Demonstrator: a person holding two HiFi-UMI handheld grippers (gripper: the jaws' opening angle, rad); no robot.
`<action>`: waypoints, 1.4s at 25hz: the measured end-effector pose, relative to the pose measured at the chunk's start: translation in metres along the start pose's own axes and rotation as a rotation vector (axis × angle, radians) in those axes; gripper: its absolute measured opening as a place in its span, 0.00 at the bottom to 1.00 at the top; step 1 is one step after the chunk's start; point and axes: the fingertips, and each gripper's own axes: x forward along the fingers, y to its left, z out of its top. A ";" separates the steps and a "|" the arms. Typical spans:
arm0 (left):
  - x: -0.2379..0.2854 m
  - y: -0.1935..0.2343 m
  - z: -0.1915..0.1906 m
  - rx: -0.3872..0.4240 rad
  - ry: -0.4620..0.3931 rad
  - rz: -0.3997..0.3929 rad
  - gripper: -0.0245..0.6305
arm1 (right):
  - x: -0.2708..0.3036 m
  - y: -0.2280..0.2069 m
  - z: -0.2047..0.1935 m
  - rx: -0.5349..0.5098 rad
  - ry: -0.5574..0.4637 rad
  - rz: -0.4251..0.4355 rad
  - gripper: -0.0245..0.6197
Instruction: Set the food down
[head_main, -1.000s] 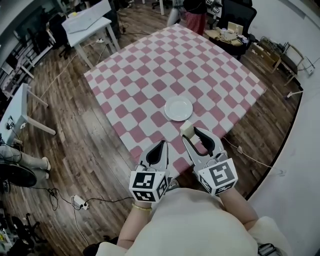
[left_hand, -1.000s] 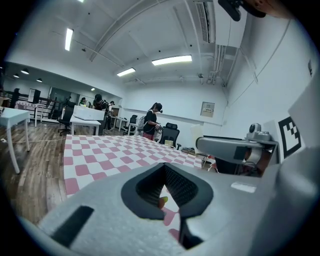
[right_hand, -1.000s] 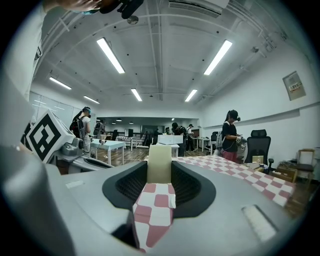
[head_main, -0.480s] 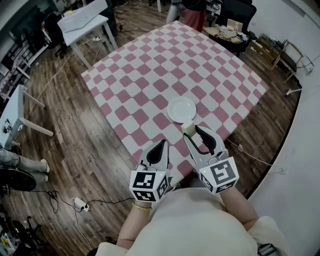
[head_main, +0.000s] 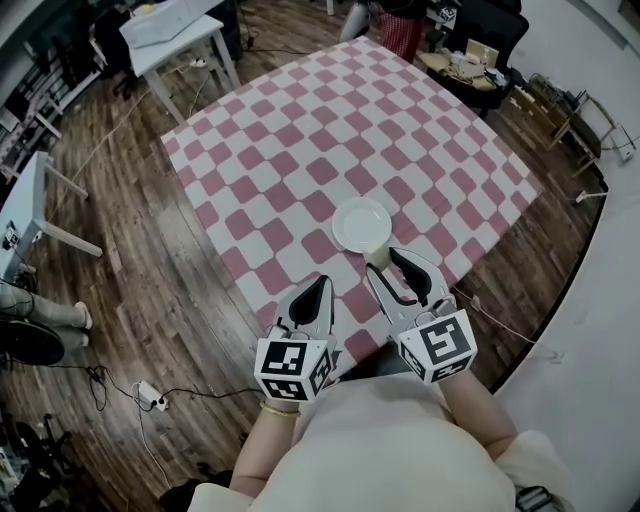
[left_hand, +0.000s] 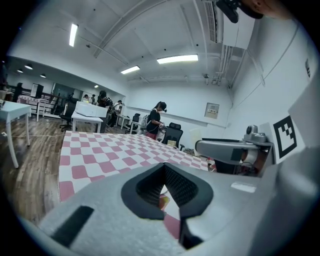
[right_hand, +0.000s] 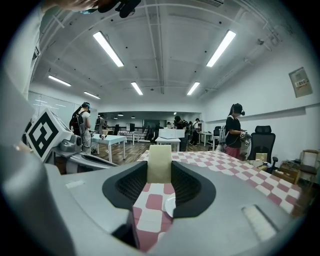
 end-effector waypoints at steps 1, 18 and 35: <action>0.004 0.000 0.001 -0.006 -0.001 0.010 0.03 | 0.003 -0.004 0.000 -0.003 0.006 0.009 0.28; 0.065 0.012 0.001 -0.071 -0.004 0.162 0.03 | 0.054 -0.069 -0.023 -0.047 0.084 0.146 0.28; 0.106 0.034 -0.019 -0.127 0.012 0.272 0.03 | 0.114 -0.099 -0.079 -0.102 0.231 0.257 0.28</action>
